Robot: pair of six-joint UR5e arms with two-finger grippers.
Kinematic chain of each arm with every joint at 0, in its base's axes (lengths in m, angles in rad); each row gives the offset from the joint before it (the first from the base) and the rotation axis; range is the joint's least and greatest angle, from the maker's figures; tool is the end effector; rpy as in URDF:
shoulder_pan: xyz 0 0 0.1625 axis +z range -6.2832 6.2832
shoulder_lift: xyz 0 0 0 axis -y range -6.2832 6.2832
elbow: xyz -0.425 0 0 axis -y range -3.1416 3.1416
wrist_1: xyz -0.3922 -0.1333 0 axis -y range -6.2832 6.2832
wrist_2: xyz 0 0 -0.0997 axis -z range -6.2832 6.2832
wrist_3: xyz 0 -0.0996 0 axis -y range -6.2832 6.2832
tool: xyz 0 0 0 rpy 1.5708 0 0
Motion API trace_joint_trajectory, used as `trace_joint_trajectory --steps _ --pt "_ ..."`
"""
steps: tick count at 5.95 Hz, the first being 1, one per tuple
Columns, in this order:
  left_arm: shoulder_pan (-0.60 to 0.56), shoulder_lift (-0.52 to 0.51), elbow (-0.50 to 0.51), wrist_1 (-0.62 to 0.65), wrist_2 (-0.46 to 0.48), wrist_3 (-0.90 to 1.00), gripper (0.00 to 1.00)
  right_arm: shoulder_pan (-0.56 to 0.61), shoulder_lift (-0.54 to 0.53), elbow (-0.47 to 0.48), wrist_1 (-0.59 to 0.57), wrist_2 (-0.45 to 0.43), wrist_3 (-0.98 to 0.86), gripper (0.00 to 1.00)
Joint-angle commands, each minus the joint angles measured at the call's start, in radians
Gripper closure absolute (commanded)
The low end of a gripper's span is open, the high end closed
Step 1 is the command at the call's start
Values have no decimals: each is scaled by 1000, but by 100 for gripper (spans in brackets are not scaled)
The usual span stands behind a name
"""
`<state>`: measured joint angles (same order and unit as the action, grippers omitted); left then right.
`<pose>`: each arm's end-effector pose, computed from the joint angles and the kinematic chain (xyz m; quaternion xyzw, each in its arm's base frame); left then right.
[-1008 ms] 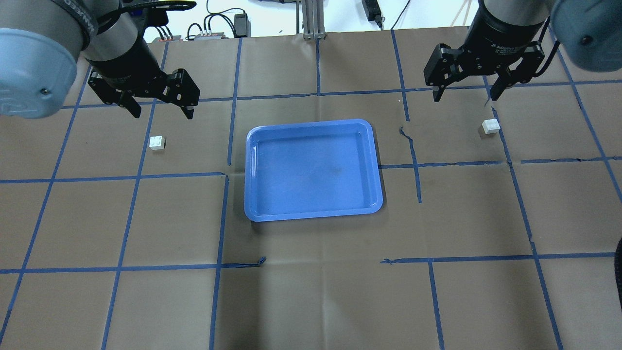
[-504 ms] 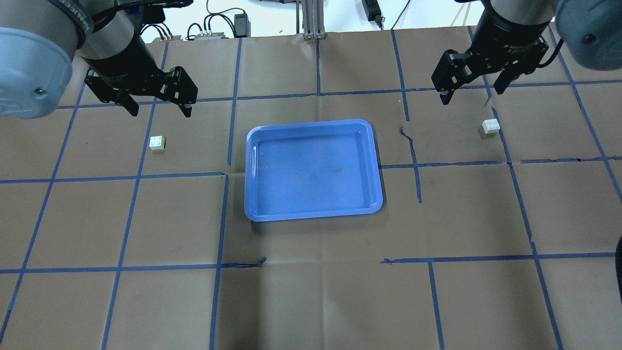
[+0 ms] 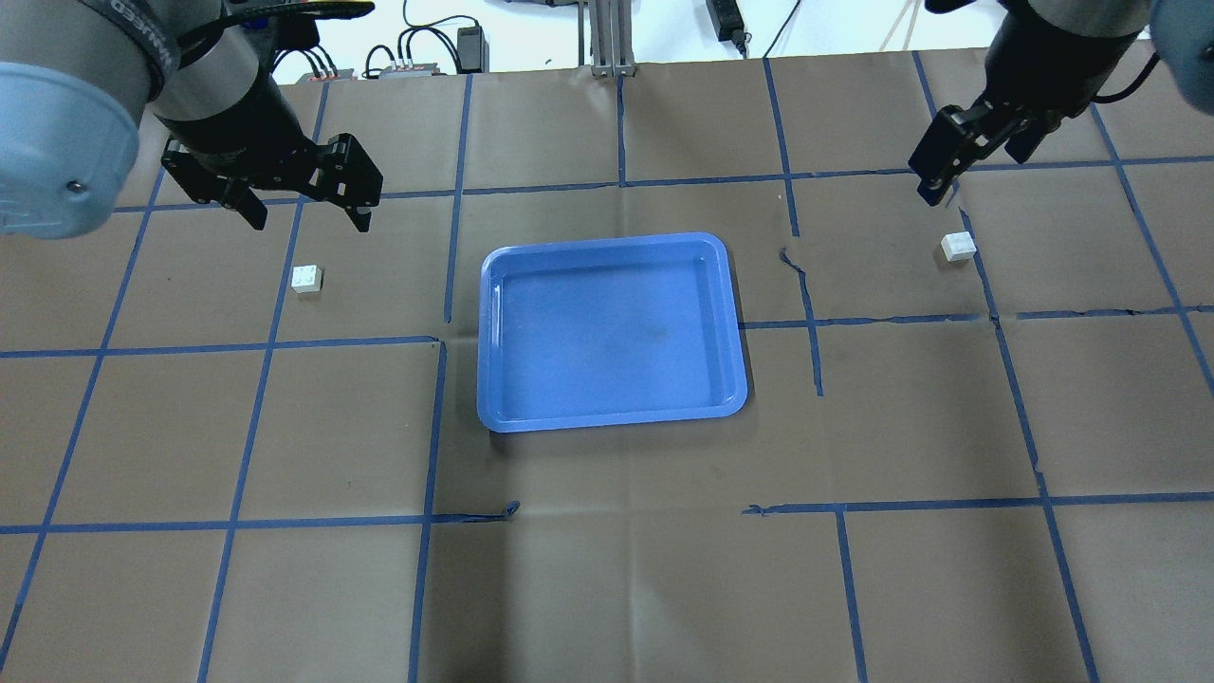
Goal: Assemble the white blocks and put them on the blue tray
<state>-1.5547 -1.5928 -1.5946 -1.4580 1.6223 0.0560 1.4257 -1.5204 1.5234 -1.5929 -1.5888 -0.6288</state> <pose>-0.1200 -0.5093 0.4769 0.0191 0.9989 -0.0325 0.0269 0.0556 -0.5288 0.4881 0.2394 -0.9708 0.0055 0.0119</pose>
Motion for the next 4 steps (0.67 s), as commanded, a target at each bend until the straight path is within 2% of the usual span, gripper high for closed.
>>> trace_joint_trajectory --steps 1,2,4 --pt "57 -24 -14 54 -10 -13 1 -65 0 1 -4 3 -398 0" --pt "73 -65 11 56 -30 7 1 -112 0 1 -27 4 -612 0" --pt "79 -203 25 103 -59 13 1 -142 92 -6 -77 1 -1046 0"
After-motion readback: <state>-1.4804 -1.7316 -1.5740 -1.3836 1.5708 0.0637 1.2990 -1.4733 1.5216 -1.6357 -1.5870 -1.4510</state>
